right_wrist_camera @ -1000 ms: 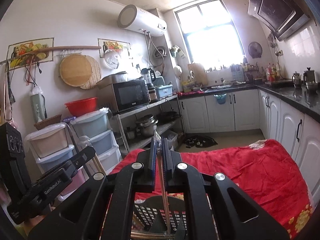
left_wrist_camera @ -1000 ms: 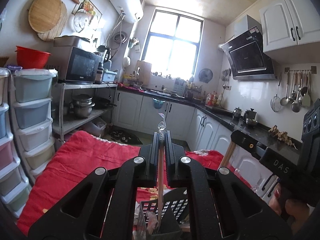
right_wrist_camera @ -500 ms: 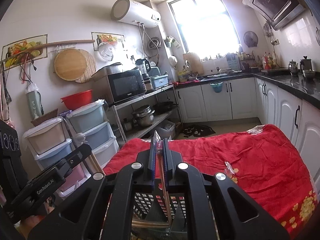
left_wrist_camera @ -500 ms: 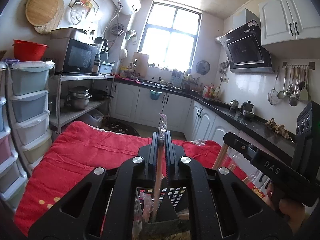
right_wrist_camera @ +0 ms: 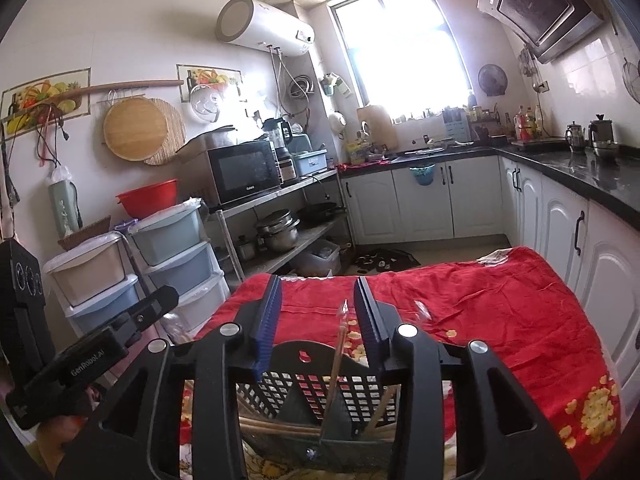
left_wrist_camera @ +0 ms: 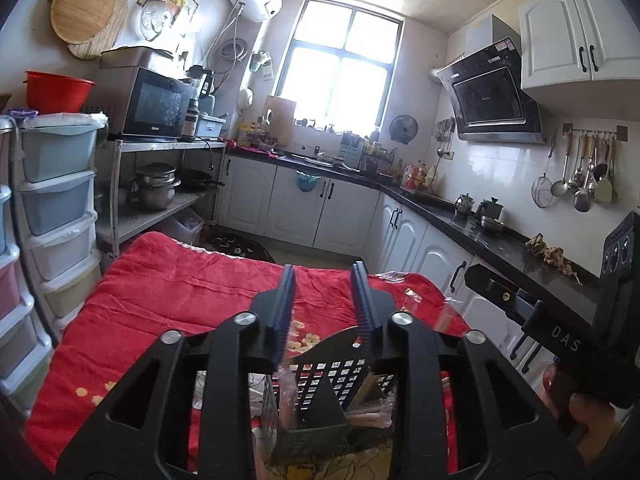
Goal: Organize utensils
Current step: 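Open the left tool inside the caddy while the right tool releases its chopstick, then move both open tools back down to the wrapped chopstick pile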
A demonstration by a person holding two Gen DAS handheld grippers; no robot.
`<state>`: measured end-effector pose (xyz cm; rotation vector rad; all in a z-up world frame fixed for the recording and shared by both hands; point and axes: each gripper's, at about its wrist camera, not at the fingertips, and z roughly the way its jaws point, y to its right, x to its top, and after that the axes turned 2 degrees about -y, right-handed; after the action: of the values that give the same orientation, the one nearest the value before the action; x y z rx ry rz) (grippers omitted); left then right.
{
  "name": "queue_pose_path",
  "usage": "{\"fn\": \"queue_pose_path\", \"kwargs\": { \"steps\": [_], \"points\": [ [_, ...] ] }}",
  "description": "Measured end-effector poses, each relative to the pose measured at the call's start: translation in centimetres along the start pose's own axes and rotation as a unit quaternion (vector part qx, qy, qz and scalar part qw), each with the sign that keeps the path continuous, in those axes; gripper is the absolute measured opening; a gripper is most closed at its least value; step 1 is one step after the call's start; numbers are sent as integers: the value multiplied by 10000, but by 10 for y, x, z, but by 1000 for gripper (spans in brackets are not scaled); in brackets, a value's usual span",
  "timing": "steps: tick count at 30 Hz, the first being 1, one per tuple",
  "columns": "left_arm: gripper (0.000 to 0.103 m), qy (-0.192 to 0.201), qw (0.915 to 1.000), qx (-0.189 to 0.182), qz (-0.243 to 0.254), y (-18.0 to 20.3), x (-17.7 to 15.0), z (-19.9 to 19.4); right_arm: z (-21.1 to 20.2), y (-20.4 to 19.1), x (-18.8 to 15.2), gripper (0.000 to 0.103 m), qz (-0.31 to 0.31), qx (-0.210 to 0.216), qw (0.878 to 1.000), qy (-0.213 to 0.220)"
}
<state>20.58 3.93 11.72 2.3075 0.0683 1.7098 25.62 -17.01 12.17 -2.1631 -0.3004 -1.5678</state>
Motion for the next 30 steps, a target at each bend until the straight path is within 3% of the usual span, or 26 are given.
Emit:
{"fn": "queue_pose_path", "kwargs": {
  "steps": [6, 17, 30],
  "points": [
    [44, 73, 10000, -27, -50, 0, 2, -14, -14, 3, -4, 45, -59, -71, 9999, -39],
    [90, 35, 9997, -88, -235, 0, 3, -40, -38, 4, -6, 59, -151, -136, 9998, 49],
    [92, -3, 9992, -106, -391, -3, -5, -64, -56, -3, -10, 67, -195, -35, 9998, 61]
  ]
}}
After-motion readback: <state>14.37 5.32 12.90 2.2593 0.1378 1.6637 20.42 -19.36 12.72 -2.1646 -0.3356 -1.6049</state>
